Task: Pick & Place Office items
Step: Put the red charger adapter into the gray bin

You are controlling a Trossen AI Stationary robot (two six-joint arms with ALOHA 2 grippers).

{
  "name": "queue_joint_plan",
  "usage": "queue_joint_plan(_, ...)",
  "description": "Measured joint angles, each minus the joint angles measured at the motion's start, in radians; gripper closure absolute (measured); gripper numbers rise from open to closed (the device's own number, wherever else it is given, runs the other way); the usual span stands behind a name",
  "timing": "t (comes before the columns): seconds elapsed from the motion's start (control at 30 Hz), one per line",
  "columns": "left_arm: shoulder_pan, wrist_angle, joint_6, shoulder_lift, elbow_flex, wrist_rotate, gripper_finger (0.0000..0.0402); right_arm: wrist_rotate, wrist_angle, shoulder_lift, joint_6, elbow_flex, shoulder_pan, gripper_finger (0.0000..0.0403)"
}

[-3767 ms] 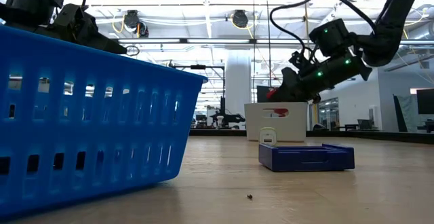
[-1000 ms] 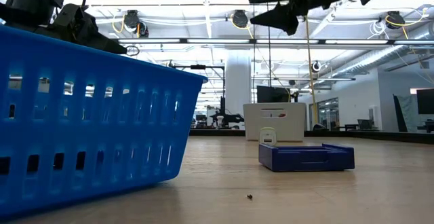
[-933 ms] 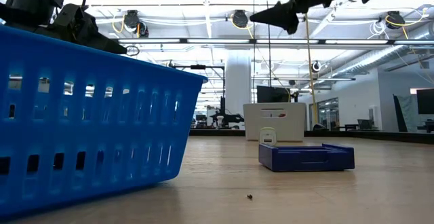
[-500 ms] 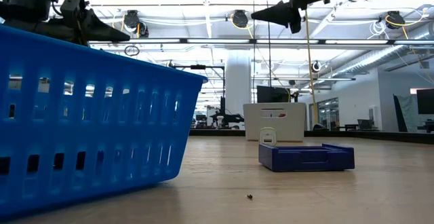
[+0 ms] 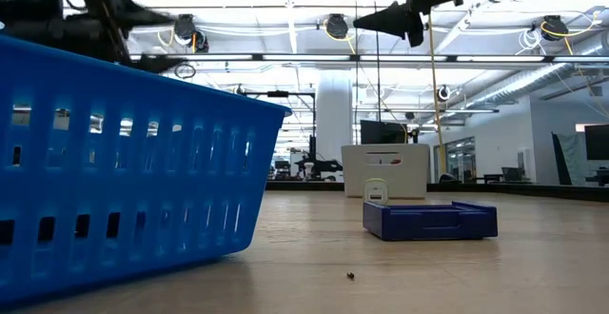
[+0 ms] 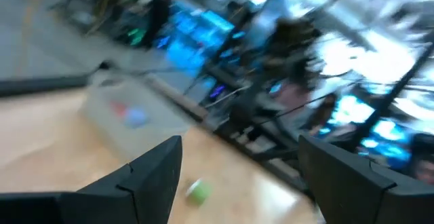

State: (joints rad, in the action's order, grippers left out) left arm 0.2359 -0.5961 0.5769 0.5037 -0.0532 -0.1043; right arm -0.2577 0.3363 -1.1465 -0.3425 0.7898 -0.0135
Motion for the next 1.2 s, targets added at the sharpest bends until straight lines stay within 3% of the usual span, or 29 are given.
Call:
queue_joint_plan(0.07,-0.001,-0.062,-0.025,0.000,-0.004,-0.051,0.0105,0.001,-0.012,0.000,0.017,0.000,0.003,0.0117)
queue_joint_plan(0.17,0.000,-0.009,-0.037,-0.001,-0.051,-0.054,0.0105,0.000,-0.022,0.000,-0.001,0.000,0.014,0.0117)
queue_joint_plan(0.23,0.002,0.131,-0.091,-0.001,-0.110,-0.053,0.0105,0.000,-0.020,0.000,-0.037,0.000,0.018,0.0117)
queue_joint_plan(0.47,0.036,0.891,-0.470,0.049,-0.428,0.016,0.0105,-0.003,-0.007,0.000,-0.166,0.000,0.018,0.0117)
queue_joint_plan(0.57,0.059,1.042,-0.631,0.084,-0.520,0.084,0.0105,-0.007,-0.005,0.000,-0.208,0.000,0.018,0.0117)
queue_joint_plan(0.7,0.116,1.064,-0.715,0.124,-0.551,0.096,0.0105,-0.008,0.004,0.000,-0.247,-0.001,0.018,0.0117)
queue_joint_plan(0.93,0.251,1.054,-0.794,0.246,-0.551,-0.122,0.0105,-0.008,0.066,0.000,-0.243,-0.001,0.033,0.0117)
queue_joint_plan(1.2,0.376,0.964,-0.713,0.415,-0.559,-0.501,0.0105,-0.010,0.079,0.000,-0.240,-0.001,0.063,0.0117)
